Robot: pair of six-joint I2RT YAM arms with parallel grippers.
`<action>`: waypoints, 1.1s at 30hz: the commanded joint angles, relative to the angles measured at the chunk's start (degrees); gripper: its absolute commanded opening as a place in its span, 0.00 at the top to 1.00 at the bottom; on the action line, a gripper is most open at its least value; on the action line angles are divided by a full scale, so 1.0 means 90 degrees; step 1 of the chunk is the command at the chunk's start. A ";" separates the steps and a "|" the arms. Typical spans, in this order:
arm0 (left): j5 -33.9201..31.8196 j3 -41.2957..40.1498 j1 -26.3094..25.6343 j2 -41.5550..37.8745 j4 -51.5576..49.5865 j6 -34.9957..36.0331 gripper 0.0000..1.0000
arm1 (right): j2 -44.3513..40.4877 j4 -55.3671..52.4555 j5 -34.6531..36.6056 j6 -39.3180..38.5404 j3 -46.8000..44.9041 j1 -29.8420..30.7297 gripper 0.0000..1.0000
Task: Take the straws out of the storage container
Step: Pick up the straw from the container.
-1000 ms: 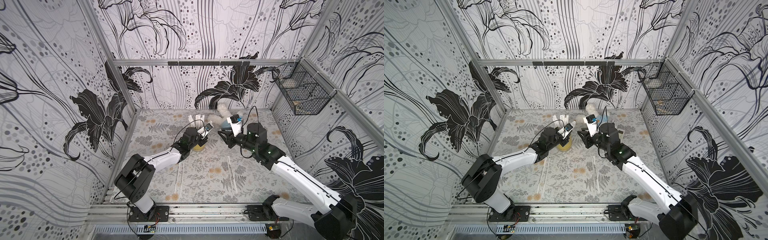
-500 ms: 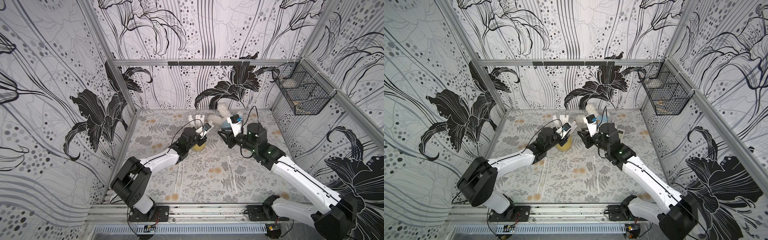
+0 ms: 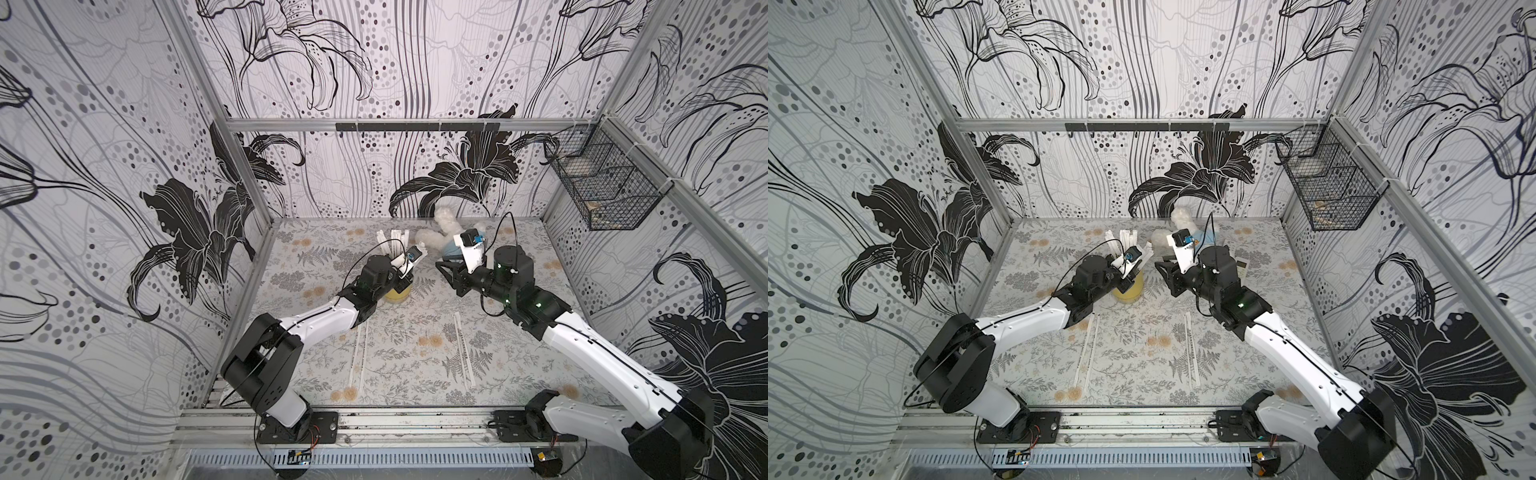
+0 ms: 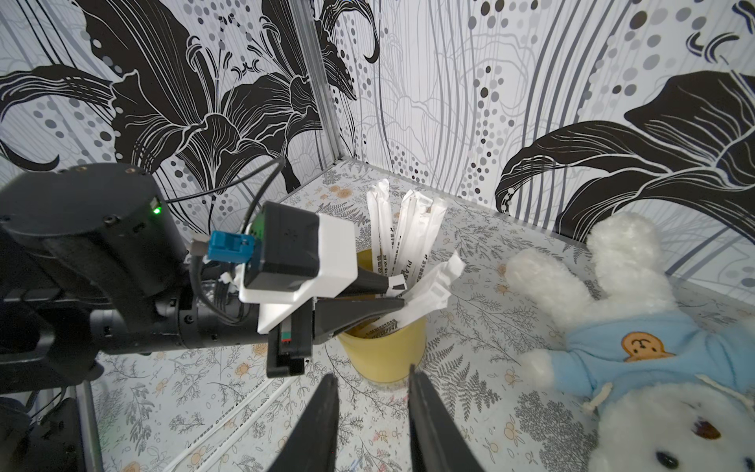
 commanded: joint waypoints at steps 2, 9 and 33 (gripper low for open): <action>0.0017 -0.0068 0.0044 -0.0068 0.0071 -0.0029 0.89 | -0.0019 0.0105 -0.0010 0.0038 -0.0095 0.0030 0.67; -0.0030 -0.0041 0.0051 -0.0294 -0.0023 -0.0040 0.95 | -0.0109 0.0079 0.0019 0.0048 -0.0094 0.0034 0.67; -0.1152 0.1372 -0.0712 -0.2610 -0.3434 -0.1472 1.00 | 0.0137 0.0090 -0.0783 0.0560 0.0519 0.0178 0.67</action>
